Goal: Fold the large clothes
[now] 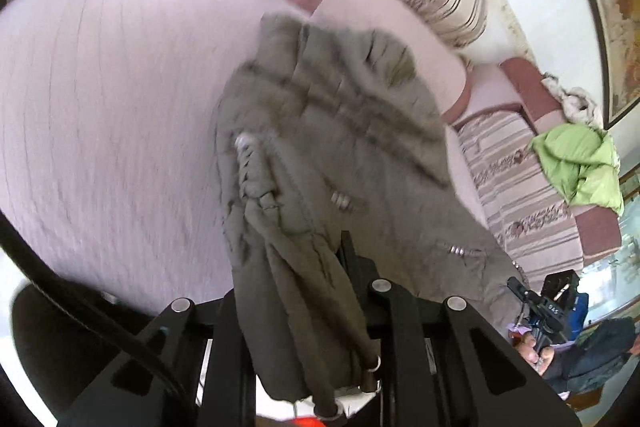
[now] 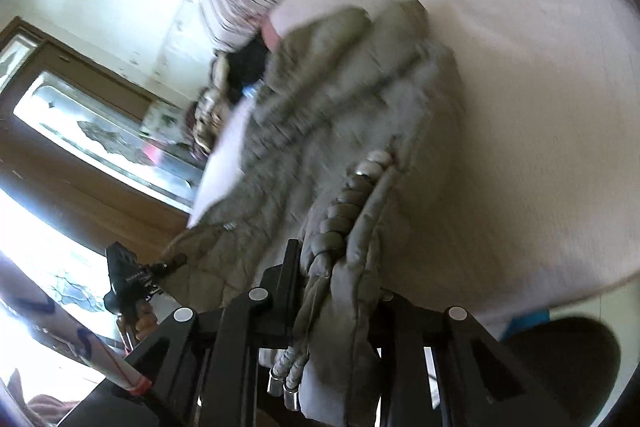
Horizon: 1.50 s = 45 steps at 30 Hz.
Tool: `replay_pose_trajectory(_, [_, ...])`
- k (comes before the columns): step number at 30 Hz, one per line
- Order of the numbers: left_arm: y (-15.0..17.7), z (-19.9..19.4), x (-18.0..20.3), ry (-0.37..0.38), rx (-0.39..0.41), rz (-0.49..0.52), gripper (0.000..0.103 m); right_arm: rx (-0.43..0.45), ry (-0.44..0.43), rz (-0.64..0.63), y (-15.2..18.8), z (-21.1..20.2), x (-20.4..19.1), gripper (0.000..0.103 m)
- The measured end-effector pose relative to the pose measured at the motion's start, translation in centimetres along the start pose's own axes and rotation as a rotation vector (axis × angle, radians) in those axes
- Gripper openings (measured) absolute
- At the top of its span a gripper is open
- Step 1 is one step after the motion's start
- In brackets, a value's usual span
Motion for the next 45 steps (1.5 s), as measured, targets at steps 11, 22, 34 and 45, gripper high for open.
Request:
replay_pose_trajectory(11, [-11.6,2.2,7.6,-0.075,0.185,0.052,0.018,0.179,0.071,-0.013,-14.2,2.3,-0.9,0.02])
replay_pose_trajectory(22, [-25.2,14.8,12.5,-0.339,0.224,0.002,0.018,0.205,0.251,0.118,-26.5,10.6,6.3,0.02])
replay_pose_trajectory(34, [-30.7,28.3,10.3,-0.5,0.163,-0.033,0.023,0.103,0.392,0.197,-31.0,20.3,14.7,0.02])
replay_pose_trajectory(45, [-31.4,21.3,10.4,-0.102,0.101,-0.124,0.065,0.205,0.276,0.251,-30.8,17.8,14.7,0.087])
Point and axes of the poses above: each gripper's, at about its wrist camera, not at the fingertips, and z roughly the way its jaws point, x to its right, y to its underside, the point moved 2 cm from there along z, roughly the way its jaws point, and after that the axes turned 15 degrees about -z, right-handed, at the moved point
